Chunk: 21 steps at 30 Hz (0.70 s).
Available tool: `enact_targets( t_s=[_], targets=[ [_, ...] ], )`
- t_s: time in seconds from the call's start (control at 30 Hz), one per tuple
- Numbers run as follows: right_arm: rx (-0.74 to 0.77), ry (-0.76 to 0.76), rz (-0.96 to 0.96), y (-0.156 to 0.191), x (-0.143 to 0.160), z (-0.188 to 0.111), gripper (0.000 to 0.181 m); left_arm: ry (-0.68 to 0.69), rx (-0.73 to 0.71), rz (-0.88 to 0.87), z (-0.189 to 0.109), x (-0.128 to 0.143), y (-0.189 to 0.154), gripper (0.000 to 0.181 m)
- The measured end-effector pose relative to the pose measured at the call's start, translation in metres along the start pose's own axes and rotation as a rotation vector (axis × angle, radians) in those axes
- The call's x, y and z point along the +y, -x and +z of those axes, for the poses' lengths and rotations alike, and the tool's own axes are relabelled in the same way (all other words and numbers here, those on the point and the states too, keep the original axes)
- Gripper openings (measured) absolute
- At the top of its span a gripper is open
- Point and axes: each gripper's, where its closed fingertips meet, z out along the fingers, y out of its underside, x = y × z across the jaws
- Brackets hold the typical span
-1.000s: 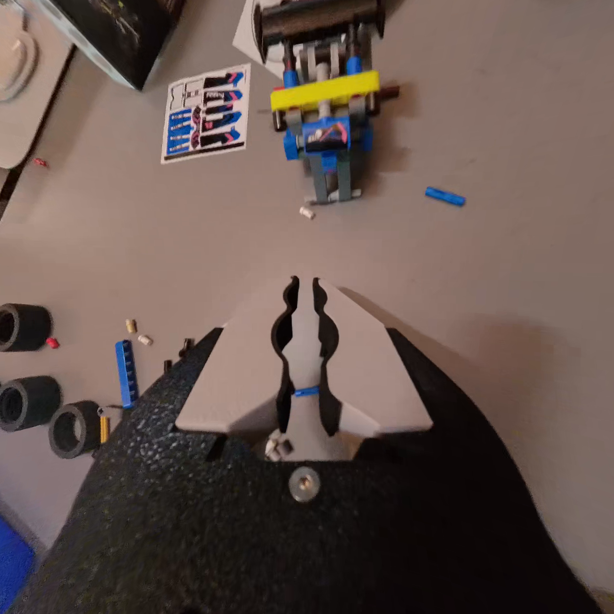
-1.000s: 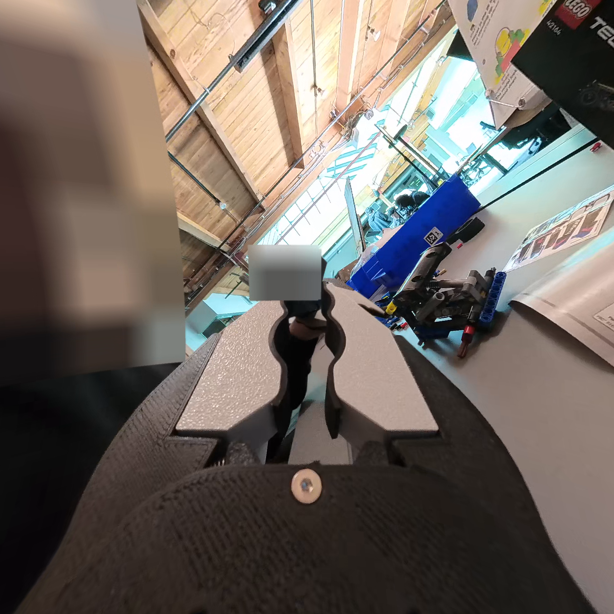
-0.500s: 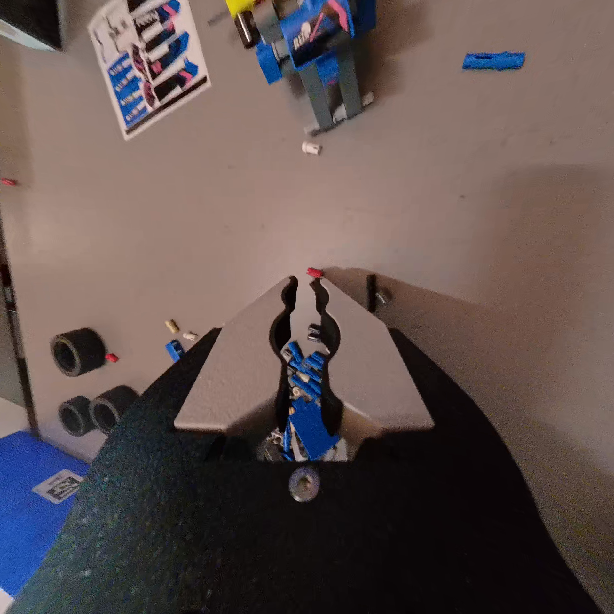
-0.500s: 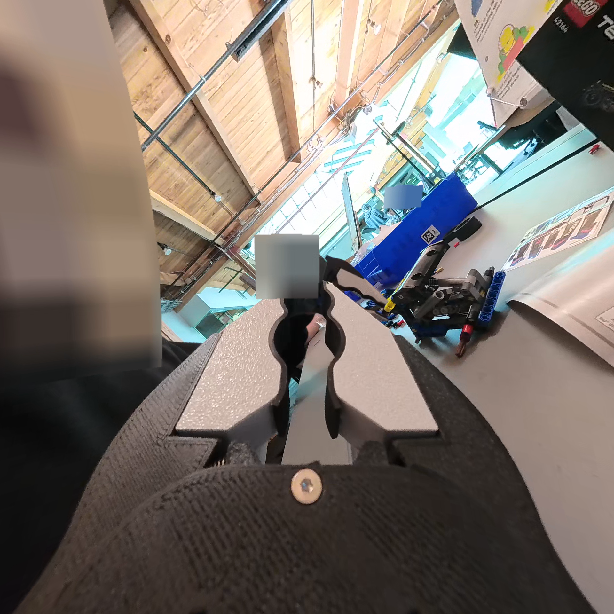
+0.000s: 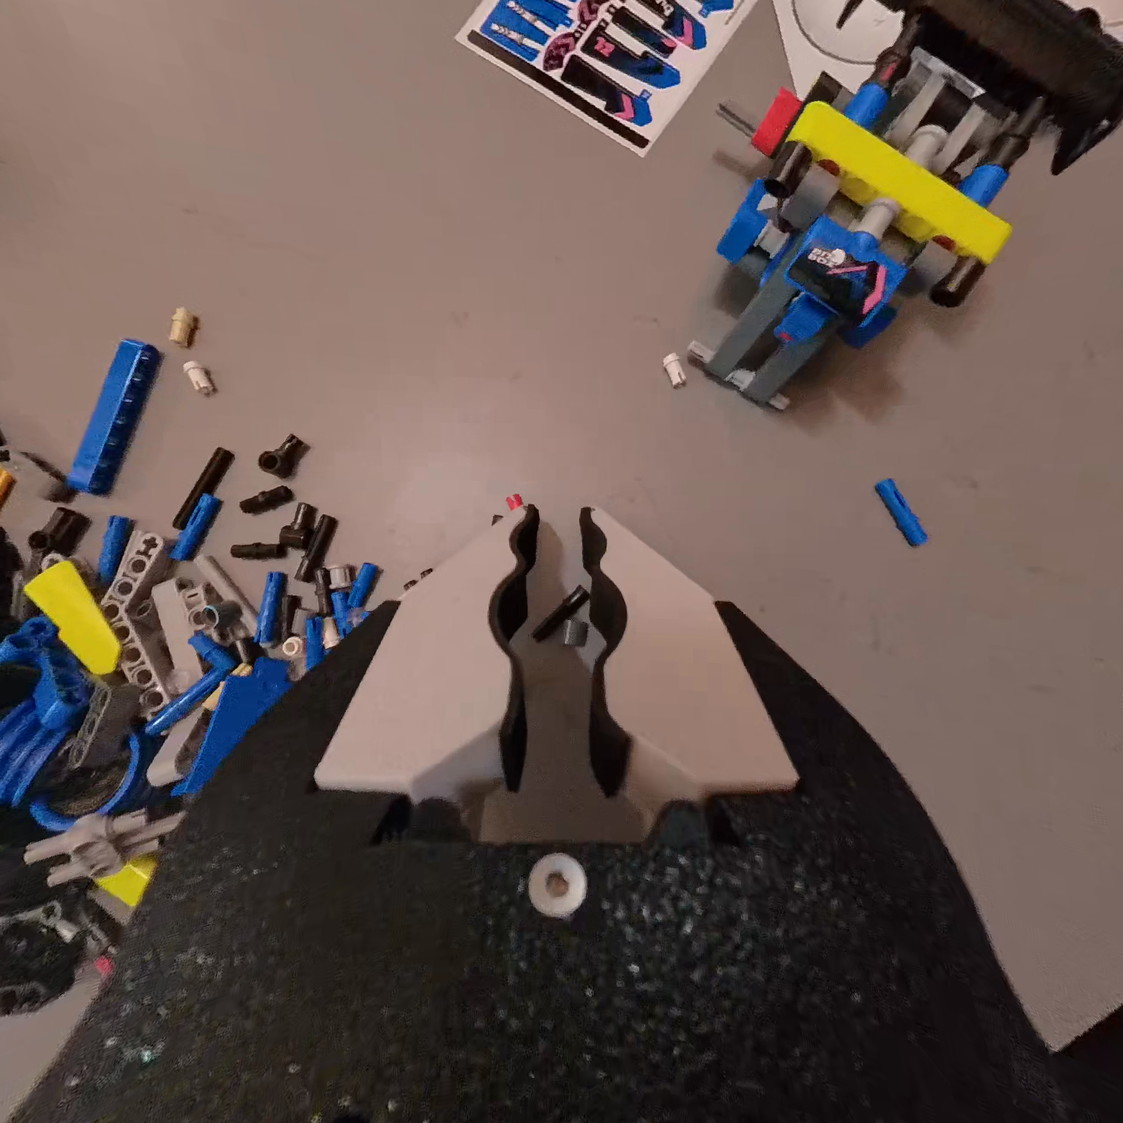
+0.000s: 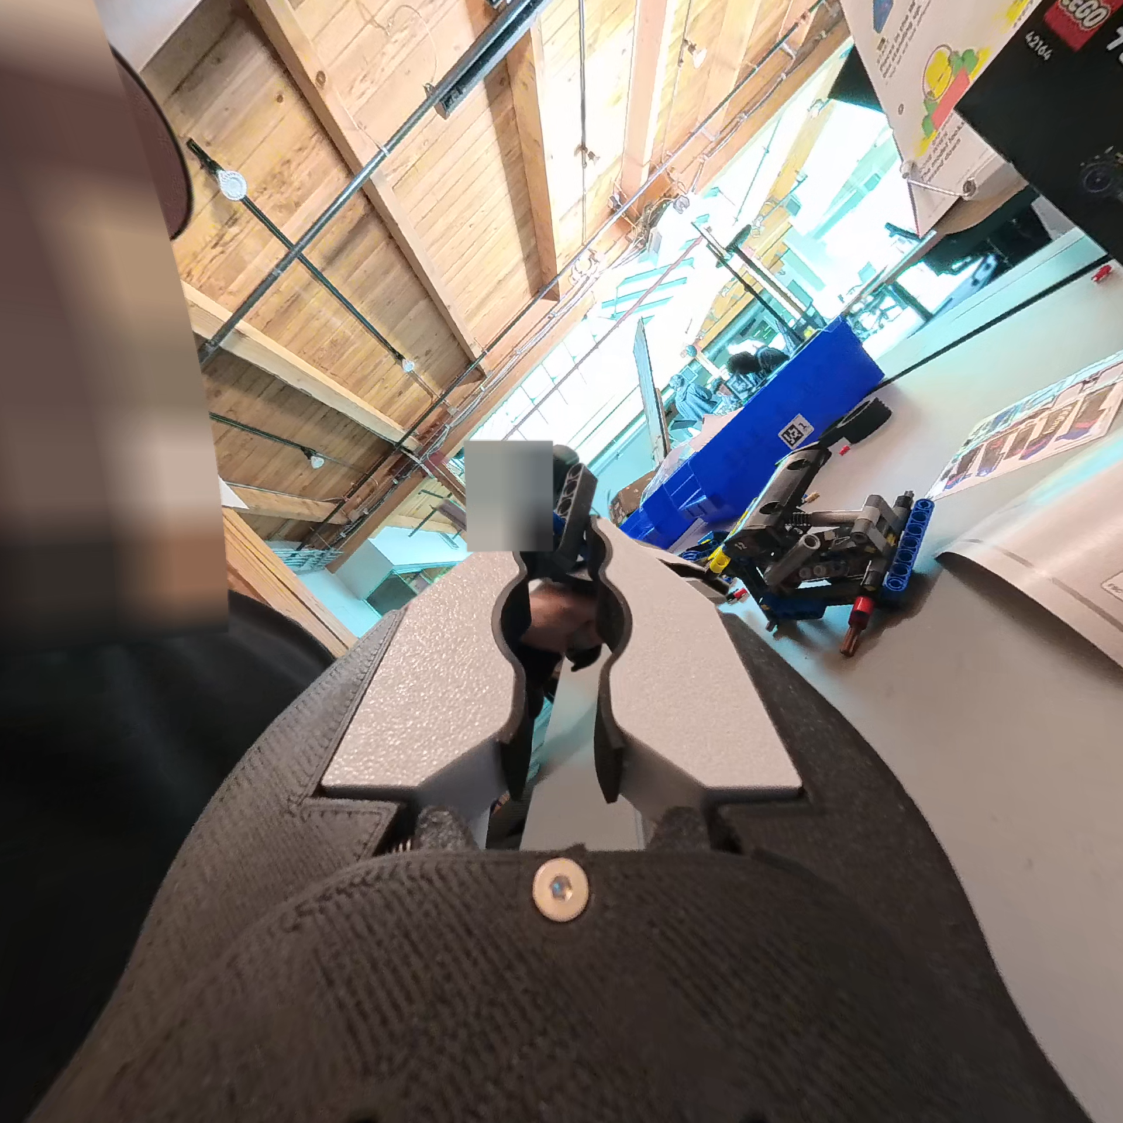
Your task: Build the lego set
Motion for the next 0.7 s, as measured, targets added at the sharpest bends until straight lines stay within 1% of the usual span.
enact_targets(
  t_s=[0.1, 0.23, 0.37, 0.6, 0.7],
  targets=[
    [-0.007, -0.002, 0.005, 0.001, 0.0, 0.0, 0.013, -0.019, -0.057, -0.002, -0.001, 0.0, 0.004, 0.01],
    [-0.012, -0.004, 0.012, 0.001, -0.001, 0.0, 0.013, 0.026, -0.088, -0.013, 0.005, 0.008, 0.011, 0.013],
    [-0.013, 0.013, -0.002, 0.001, 0.002, 0.0, 0.013, 0.003, -0.068, -0.056, 0.007, 0.007, 0.012, 0.011],
    [-0.012, 0.019, -0.001, 0.002, 0.003, 0.001, 0.013, -0.01, -0.053, -0.079, 0.008, 0.005, 0.013, 0.011],
    [-0.012, 0.02, -0.001, 0.001, 0.003, 0.002, 0.013, -0.013, -0.051, -0.062, 0.008, 0.005, 0.012, 0.004]
  ],
)
